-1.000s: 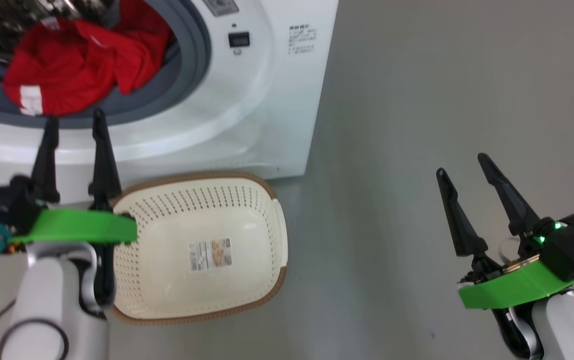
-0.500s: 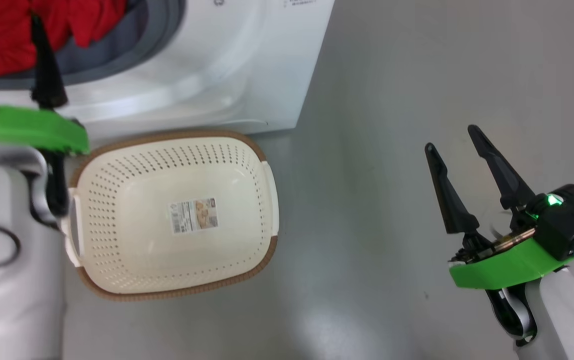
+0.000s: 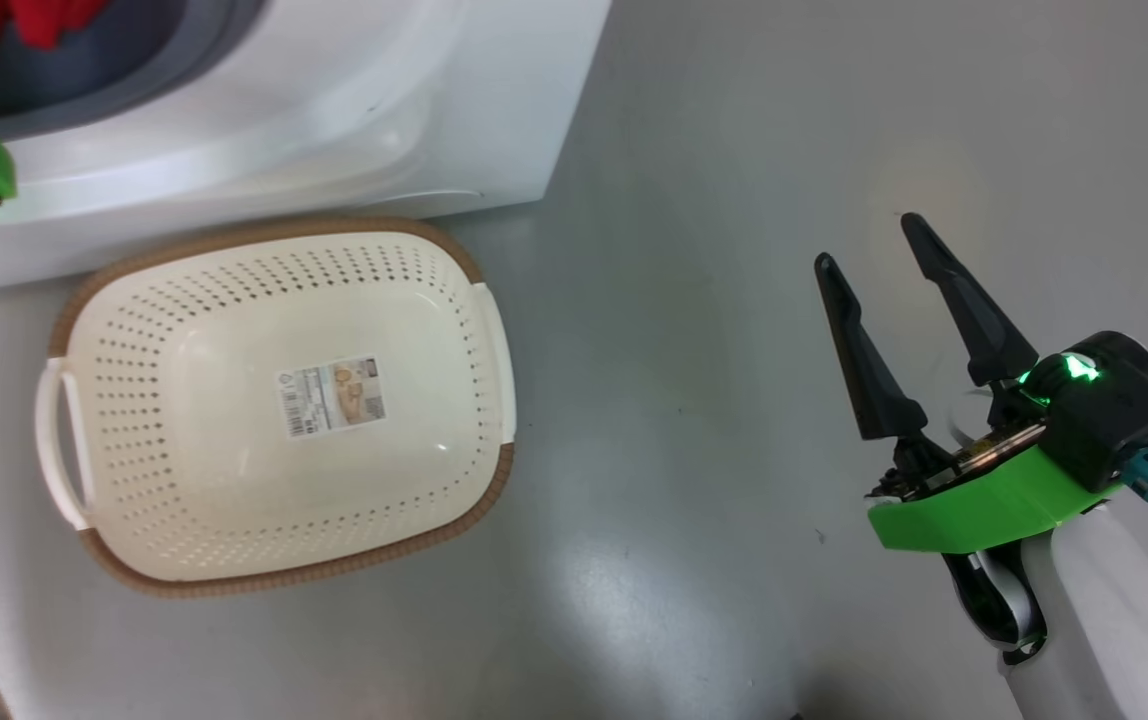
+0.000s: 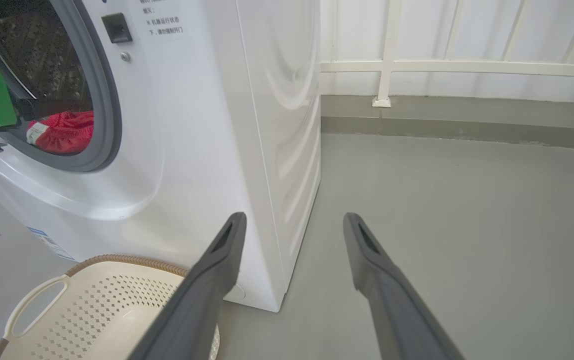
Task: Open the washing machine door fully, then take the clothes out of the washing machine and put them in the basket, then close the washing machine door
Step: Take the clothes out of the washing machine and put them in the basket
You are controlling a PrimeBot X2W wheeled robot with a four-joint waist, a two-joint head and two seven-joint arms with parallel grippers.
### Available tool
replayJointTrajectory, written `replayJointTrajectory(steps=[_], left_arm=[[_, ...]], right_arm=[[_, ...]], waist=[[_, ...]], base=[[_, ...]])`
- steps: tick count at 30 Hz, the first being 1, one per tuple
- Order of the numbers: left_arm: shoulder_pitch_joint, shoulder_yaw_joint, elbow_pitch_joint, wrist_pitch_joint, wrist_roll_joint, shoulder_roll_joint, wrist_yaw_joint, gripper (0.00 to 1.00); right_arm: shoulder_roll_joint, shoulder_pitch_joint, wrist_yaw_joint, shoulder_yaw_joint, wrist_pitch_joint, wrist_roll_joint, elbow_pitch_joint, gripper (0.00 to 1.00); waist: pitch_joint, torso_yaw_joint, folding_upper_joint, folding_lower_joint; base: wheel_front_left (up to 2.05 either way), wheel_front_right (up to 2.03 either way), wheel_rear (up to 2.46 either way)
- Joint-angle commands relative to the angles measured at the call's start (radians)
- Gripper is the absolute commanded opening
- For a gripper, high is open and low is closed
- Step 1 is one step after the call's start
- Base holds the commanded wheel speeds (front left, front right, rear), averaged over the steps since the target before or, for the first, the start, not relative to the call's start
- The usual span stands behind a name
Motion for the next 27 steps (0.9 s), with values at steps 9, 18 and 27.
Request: replayJointTrajectory(steps=[9,18,27], left_arm=[[-0.063,-0.036,0.031,0.177,0.058,0.143,-0.009,1.00],[-0.068,-0.075,0.015,0.333,0.106,0.212,0.025,1.00],[-0.037,-0.074,-0.076,0.322,0.082,0.209,0.024,0.00]], right_arm=[[0.010,-0.012,0.003,0.054,-0.006,0.037,-0.006,1.00],[0.015,-0.028,0.003,0.091,-0.006,0.063,0.006,1.00],[0.012,-0.033,0.003,0.096,-0.006,0.070,0.013,1.00]], waist=[[0.036,-0.053,-0.0001,0.0000],[0.052,-0.086,-0.0001,0.0000],[0.059,-0.086,-0.0001,0.0000]], base=[[0.00,0.00,0.00],[0.00,0.00,0.00],[0.00,0.00,0.00]])
